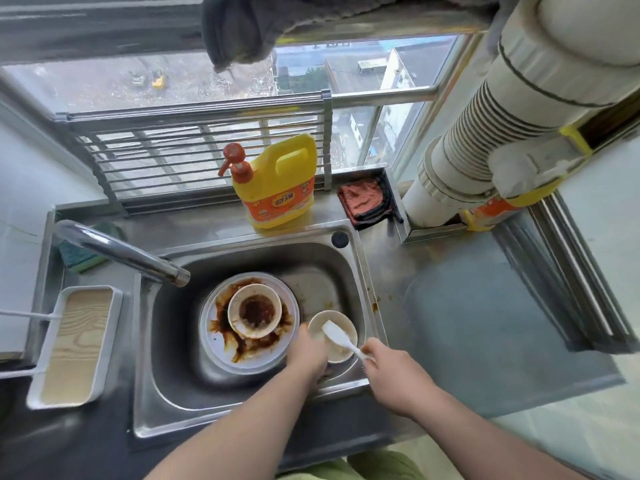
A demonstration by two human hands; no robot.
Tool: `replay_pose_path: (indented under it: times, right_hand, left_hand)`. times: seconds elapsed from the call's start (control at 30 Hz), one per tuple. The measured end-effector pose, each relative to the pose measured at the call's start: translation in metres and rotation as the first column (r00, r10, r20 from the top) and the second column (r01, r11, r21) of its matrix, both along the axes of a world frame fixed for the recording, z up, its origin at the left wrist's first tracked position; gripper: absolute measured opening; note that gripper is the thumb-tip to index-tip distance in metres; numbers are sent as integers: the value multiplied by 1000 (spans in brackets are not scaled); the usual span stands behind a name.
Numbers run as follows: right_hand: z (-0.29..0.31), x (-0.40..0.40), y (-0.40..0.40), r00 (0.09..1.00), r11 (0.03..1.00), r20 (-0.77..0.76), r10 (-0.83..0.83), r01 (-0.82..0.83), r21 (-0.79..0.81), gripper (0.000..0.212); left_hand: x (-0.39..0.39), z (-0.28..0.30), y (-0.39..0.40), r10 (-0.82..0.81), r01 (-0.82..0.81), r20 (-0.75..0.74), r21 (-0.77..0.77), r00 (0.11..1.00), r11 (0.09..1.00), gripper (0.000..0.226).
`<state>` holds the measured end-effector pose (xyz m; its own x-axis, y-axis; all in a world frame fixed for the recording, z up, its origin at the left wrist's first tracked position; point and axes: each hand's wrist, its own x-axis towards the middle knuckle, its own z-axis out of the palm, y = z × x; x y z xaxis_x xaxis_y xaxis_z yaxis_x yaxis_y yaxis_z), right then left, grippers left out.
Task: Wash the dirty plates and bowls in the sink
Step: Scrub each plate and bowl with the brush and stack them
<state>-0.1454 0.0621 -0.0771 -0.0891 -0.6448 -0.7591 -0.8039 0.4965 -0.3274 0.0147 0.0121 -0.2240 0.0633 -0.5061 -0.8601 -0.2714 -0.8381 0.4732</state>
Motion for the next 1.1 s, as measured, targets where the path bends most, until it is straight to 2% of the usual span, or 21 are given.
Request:
replay_pose_path:
  times: [0.07,0.13,0.27,0.37,0.4,0.47,0.57,0.6,0.67,0.73,0.77,0.8,0.93,1.0,1.1]
  right_hand:
    - [-10,4,-5,1000,998,-10,17,-16,54,20]
    - [-16,7,-10,1000,997,-15,15,-14,71,19]
    - [-20,8,-16,1000,997,-19,-20,21,68,17]
    - [-19,8,-16,998,995,0,-55,55,85,17]
    - [-18,7,-15,998,994,8,-70,69,90,17]
    - [-14,9,-14,992,989,38,-118,114,90,17]
    - [-7,12,-15,969,972,89,-232,228,51,20]
    - [-4,14,-16,956,963,117,-270,269,27,19]
    - [-1,19,-17,925,940,182,-333,342,-19,14]
    - [2,29,-20,901,923,239,-363,382,-38,14]
    - [1,36,-22,898,923,245,-365,384,-34,17]
    - [-2,43,-25,902,926,240,-358,375,-29,20]
    - [-22,81,-47,945,955,194,-262,284,-91,22]
    - [-33,101,-62,950,960,220,-220,251,-121,19]
    - [-48,125,-81,914,959,339,-222,268,-96,14]
  left_hand:
    - [-1,-24,-5,53,-49,-44,92,998,995,32]
    - [0,-25,-13,7,-2,-50,99,999,995,25]
    - [9,-17,-17,-177,179,-32,80,984,981,36]
    - [19,-3,-16,-402,397,29,112,915,911,22]
    - [24,-4,-16,-427,422,31,108,904,900,23]
    - [35,4,-20,-412,408,15,101,911,907,32]
    - [57,43,-27,-171,174,-45,81,984,981,20]
    - [69,57,-27,-147,147,5,18,989,989,22]
    - [99,83,-28,-134,179,236,-180,962,967,33]
    - [127,99,-37,-34,186,416,-330,909,926,26]
    - [139,100,-45,2,176,447,-356,894,918,18]
    - [147,98,-52,-10,187,460,-340,888,922,11]
    - [153,80,-75,-248,386,502,-189,828,903,14]
    - [152,68,-79,-285,438,524,-194,803,878,20]
    - [152,55,-80,-290,469,558,-209,778,858,32]
